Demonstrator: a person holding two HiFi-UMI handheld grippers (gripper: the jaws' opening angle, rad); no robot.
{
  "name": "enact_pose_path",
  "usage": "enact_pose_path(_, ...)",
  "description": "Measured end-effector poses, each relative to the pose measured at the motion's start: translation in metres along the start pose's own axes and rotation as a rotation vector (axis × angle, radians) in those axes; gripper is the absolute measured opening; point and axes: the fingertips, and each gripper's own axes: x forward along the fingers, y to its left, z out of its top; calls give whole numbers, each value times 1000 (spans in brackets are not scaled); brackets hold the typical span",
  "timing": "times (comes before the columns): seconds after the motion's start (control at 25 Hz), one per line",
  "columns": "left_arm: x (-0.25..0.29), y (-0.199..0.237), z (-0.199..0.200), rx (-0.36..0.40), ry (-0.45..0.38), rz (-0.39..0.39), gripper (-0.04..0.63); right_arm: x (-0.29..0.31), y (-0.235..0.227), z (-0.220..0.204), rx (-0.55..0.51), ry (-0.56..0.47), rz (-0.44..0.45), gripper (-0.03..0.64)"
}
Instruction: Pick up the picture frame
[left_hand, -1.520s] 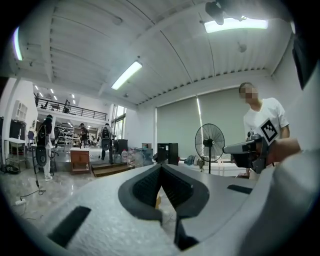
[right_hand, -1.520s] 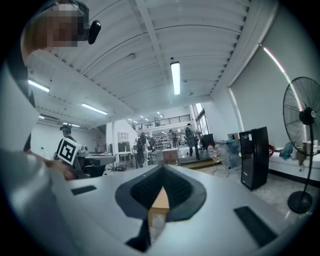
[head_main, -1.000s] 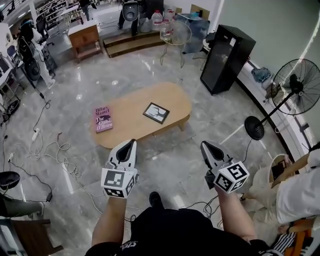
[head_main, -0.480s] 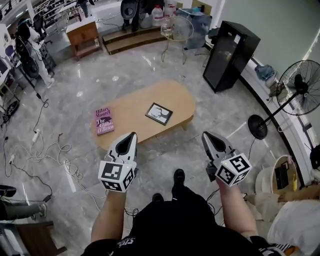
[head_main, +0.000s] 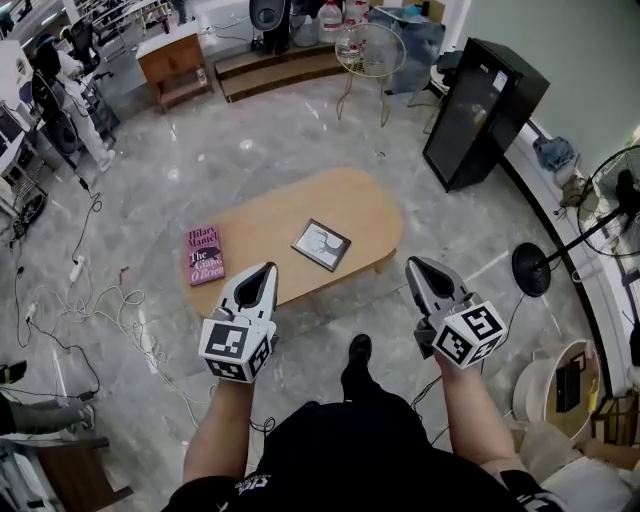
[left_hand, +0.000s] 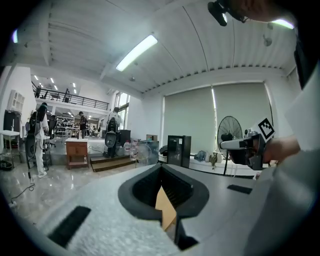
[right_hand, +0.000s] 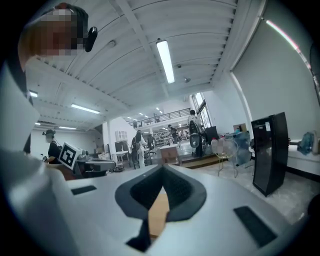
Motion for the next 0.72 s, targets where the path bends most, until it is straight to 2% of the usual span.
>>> enact_pose_path(0.16, 63, 1, 11, 34, 34, 19, 9, 39, -59, 8, 4, 21, 28, 5)
enact_pose_path(0.4, 136, 20, 15, 30, 81, 69, 9, 93, -127, 17, 19, 49, 85, 5)
enact_pose_path(0.56, 159, 32, 23, 2, 90, 111, 9, 117, -158, 13, 34, 75, 83, 5)
enact_pose_path(0.72, 171, 40, 19, 2, 98, 98, 9, 135, -176, 10, 72, 90, 62, 5)
